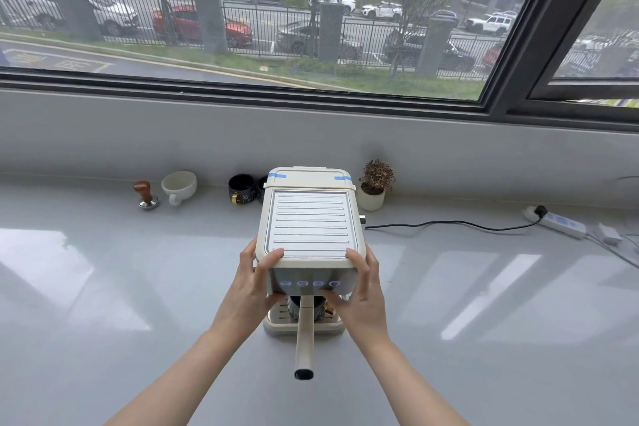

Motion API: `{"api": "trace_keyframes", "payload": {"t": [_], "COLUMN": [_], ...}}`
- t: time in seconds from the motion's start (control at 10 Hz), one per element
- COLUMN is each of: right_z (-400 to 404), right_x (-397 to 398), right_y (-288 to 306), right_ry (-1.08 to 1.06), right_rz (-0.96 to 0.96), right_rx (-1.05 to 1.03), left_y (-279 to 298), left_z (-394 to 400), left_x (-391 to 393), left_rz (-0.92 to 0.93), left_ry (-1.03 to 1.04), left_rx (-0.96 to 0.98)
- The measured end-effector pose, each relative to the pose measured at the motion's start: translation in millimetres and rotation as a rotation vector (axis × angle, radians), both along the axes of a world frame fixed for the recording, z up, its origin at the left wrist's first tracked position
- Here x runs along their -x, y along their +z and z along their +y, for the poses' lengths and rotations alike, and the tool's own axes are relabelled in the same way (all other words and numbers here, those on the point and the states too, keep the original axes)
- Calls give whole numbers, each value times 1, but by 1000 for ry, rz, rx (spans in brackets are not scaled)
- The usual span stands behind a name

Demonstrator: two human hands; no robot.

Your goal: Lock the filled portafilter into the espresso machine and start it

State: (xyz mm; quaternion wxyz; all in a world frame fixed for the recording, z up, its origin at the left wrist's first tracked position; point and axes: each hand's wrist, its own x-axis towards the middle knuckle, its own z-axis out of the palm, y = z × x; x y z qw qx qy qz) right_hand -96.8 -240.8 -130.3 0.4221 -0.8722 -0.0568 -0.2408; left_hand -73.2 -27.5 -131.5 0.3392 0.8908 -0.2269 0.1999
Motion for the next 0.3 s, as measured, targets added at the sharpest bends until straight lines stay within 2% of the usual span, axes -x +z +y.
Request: {"api": "trace_keyframes", "payload": {"t": [0.2, 0.3], "right_z": [-17, -26], "right_x": [0, 3], "right_y": [-1, 7], "right_ry": [94, 131], "right_rz": [42, 98], "right_rx": [88, 36], "left_y": [2, 1], "left_z": [0, -2], "left_x": [1, 5], "left_rz": [-17, 19], "left_ry": [17, 5], "left_rx": [1, 29]}}
